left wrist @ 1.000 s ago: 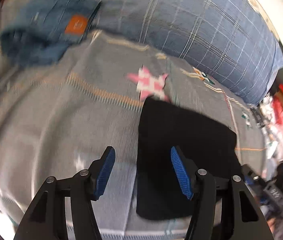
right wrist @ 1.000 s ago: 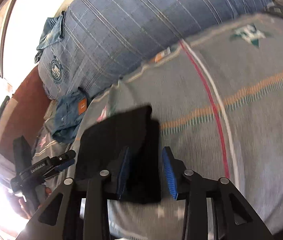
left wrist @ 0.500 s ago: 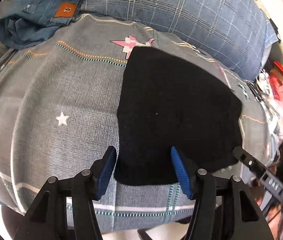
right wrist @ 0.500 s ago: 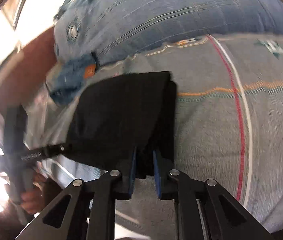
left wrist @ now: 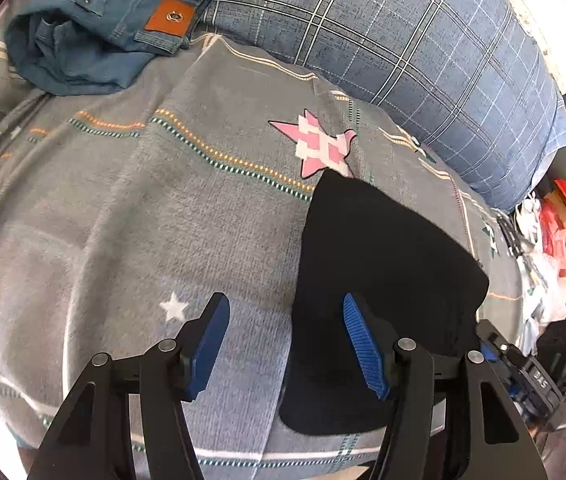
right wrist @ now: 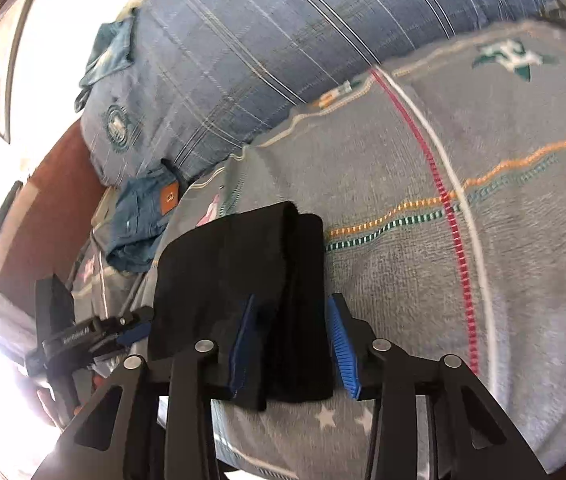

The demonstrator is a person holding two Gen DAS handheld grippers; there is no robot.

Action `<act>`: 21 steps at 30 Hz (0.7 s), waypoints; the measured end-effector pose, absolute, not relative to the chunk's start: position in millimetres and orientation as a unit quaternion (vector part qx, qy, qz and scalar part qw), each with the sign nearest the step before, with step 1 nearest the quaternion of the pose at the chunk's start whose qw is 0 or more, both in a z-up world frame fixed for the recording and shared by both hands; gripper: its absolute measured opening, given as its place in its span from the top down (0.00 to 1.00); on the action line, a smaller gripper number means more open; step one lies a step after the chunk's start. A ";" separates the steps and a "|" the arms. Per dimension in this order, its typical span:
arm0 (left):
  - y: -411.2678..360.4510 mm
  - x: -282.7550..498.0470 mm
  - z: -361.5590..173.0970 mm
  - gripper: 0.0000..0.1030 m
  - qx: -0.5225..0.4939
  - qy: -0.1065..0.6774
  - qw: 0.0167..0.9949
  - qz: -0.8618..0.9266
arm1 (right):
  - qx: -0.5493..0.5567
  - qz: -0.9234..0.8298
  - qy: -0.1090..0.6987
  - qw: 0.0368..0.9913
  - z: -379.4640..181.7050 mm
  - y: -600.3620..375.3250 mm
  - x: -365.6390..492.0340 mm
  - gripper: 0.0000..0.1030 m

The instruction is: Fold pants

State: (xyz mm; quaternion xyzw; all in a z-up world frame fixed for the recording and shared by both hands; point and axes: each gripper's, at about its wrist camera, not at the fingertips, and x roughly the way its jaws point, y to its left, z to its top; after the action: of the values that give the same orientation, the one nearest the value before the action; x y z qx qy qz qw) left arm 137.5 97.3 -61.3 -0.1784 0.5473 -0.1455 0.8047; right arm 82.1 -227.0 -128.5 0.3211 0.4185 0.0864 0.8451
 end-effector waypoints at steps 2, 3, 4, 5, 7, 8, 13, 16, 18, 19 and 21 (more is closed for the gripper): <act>94.0 146.4 -63.7 0.40 -0.181 0.547 0.803 -0.155 | 0.340 0.088 0.424 0.835 -136.6 -229.1 91.0 0.54; 93.3 152.7 -66.2 0.37 -0.181 0.548 0.802 -0.157 | 0.344 0.092 0.426 0.832 -139.8 -230.2 93.7 0.52; 91.8 154.8 -68.3 0.35 -0.181 0.549 0.800 -0.160 | 0.347 0.095 0.427 0.830 -140.8 -229.3 96.5 0.50; 90.8 155.5 -72.6 0.31 -0.181 0.551 0.798 -0.164 | 0.352 0.101 0.427 0.827 -142.4 -229.2 98.8 0.48; 88.2 159.3 -80.2 0.29 -0.184 0.554 0.794 -0.169 | 0.362 0.123 0.433 0.816 -146.9 -229.3 101.8 0.47; 86.7 162.7 -85.0 0.24 -0.191 0.555 0.790 -0.176 | 0.365 0.137 0.436 0.811 -149.5 -228.2 103.1 0.45; 70.1 173.0 -94.1 0.19 -0.201 0.555 0.779 -0.213 | 0.332 0.160 0.438 0.820 -150.6 -216.9 104.7 0.41; 51.9 172.4 -93.7 0.39 -0.178 0.564 0.776 -0.221 | 0.273 0.142 0.442 0.842 -141.6 -203.8 104.7 0.54; 49.6 166.7 -85.5 0.61 -0.165 0.554 0.784 -0.224 | 0.229 0.136 0.437 0.859 -129.5 -195.3 97.9 0.61; 51.6 163.0 -81.0 0.62 -0.172 0.552 0.783 -0.230 | 0.214 0.132 0.434 0.865 -123.1 -192.2 94.1 0.62; 56.2 159.7 -71.9 0.63 -0.191 0.547 0.779 -0.240 | 0.198 0.128 0.425 0.874 -111.4 -189.7 86.8 0.62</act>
State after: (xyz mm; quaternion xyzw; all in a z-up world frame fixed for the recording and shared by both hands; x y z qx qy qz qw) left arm 159.7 56.2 -71.9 -0.1909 0.5469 -0.2405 0.7789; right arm 86.8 -189.7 -111.4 0.1978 0.4254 0.1277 0.8738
